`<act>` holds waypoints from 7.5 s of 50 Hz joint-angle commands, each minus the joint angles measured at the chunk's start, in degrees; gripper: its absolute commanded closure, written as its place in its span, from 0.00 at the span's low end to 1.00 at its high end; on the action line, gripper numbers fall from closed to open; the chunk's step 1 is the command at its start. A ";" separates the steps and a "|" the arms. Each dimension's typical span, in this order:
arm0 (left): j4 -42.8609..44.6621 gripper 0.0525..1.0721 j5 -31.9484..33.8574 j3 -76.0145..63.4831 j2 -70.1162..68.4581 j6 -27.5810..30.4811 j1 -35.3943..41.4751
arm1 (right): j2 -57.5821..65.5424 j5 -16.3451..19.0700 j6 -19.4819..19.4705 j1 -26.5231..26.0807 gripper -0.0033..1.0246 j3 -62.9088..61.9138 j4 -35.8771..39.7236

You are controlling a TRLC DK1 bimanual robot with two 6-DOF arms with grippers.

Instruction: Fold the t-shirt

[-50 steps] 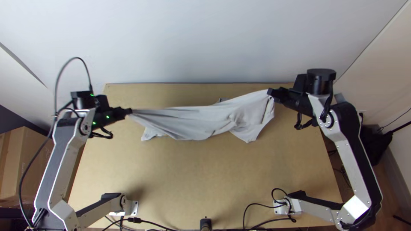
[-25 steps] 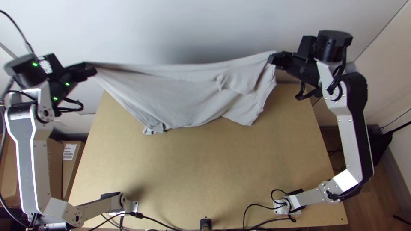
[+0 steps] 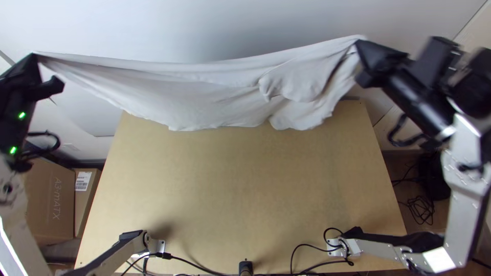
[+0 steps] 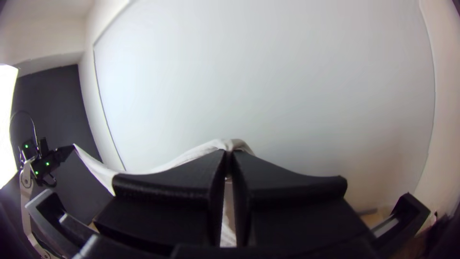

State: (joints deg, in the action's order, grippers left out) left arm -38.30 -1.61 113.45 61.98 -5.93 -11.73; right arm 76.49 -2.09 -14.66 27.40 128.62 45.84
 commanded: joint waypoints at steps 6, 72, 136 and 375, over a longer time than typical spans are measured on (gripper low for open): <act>5.08 0.98 -1.03 -4.55 -15.74 1.80 -1.46 | -13.65 -1.34 -0.20 0.64 0.97 -0.74 -1.64; 30.57 0.98 -1.29 -84.01 -24.71 -1.54 3.99 | -19.89 15.45 -18.74 -3.84 0.97 -80.63 -32.84; 18.35 0.32 2.31 -10.44 55.27 -12.00 6.98 | 42.87 11.93 -20.33 -18.17 0.15 -25.52 -28.44; -30.25 0.97 0.02 -71.52 18.36 6.37 58.22 | -1.34 21.95 12.19 -29.95 0.98 -88.28 3.29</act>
State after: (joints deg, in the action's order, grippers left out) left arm -67.94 -1.78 43.07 81.03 -0.91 45.56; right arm 75.85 19.59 -3.95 -1.34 39.18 48.51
